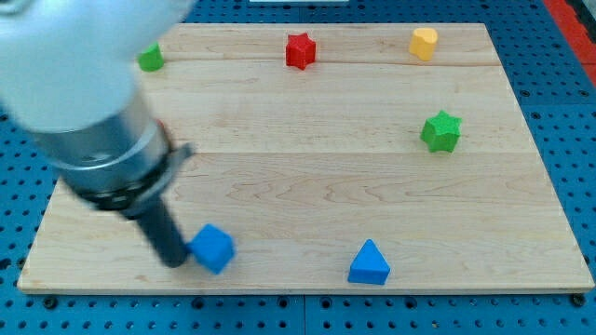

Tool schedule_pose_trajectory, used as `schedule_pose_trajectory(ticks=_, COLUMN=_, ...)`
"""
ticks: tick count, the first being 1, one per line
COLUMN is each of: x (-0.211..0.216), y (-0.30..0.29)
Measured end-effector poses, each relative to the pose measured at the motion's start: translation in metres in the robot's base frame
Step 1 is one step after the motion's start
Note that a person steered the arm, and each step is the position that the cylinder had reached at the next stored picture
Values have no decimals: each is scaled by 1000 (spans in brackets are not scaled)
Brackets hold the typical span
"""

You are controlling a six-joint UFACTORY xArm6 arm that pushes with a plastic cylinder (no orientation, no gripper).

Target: Slide the yellow heart to the top right of the blue cube

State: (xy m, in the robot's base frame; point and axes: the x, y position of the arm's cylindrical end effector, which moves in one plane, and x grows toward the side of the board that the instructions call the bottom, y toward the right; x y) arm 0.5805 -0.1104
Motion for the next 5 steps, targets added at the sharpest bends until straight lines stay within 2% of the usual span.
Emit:
schedule_pose_trajectory(ticks=1, x=-6, y=42)
schedule_pose_trajectory(ticks=2, x=-37, y=19)
schedule_pose_trajectory(ticks=3, x=-99, y=5)
schedule_pose_trajectory(ticks=5, x=-192, y=221)
